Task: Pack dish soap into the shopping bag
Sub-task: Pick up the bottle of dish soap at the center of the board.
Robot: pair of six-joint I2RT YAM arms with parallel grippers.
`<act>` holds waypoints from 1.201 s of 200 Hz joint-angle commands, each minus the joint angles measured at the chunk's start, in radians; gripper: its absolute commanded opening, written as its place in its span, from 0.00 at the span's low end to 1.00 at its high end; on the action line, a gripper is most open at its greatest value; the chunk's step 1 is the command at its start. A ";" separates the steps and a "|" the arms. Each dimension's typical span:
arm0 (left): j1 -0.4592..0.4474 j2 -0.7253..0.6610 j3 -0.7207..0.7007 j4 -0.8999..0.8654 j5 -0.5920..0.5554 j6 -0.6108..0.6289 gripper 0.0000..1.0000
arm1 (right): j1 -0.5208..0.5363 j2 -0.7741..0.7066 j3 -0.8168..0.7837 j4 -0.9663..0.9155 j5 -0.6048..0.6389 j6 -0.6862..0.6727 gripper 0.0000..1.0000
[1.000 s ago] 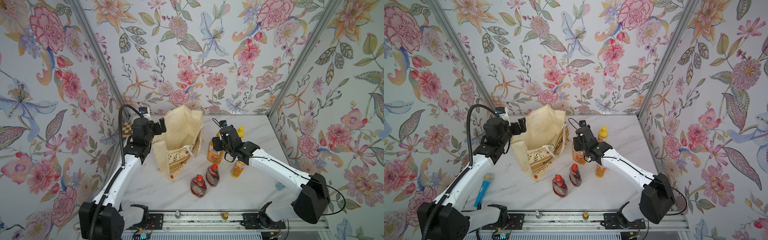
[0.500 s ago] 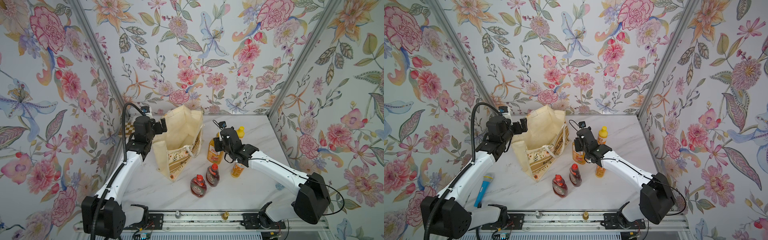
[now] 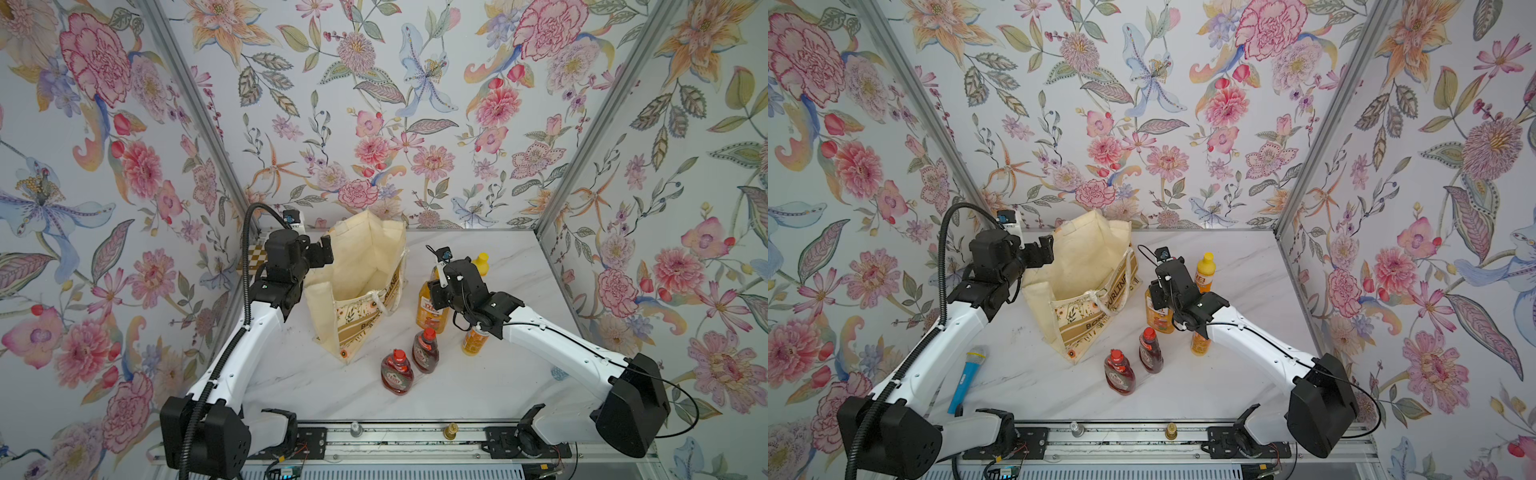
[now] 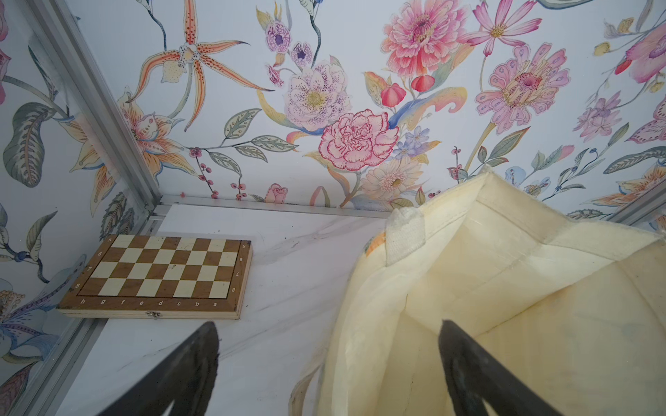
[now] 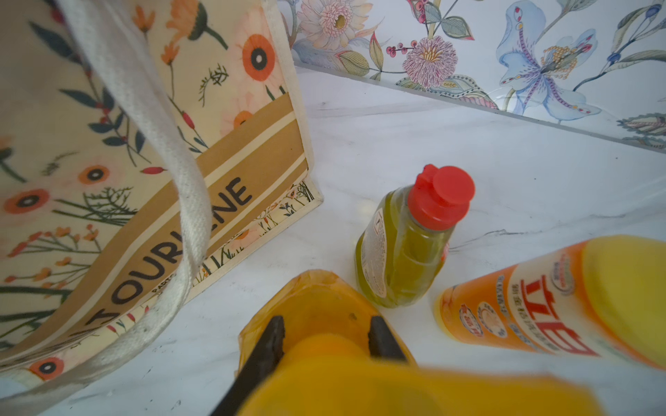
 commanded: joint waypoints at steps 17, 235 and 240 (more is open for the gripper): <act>-0.003 -0.021 0.030 -0.034 -0.024 0.028 0.93 | 0.010 -0.081 0.107 0.091 0.043 -0.056 0.00; -0.005 0.011 0.020 -0.040 0.002 0.006 0.90 | 0.062 0.100 0.914 -0.259 0.101 -0.203 0.00; -0.004 0.013 0.016 -0.038 0.007 0.005 0.90 | 0.065 0.118 0.945 -0.269 0.098 -0.207 0.00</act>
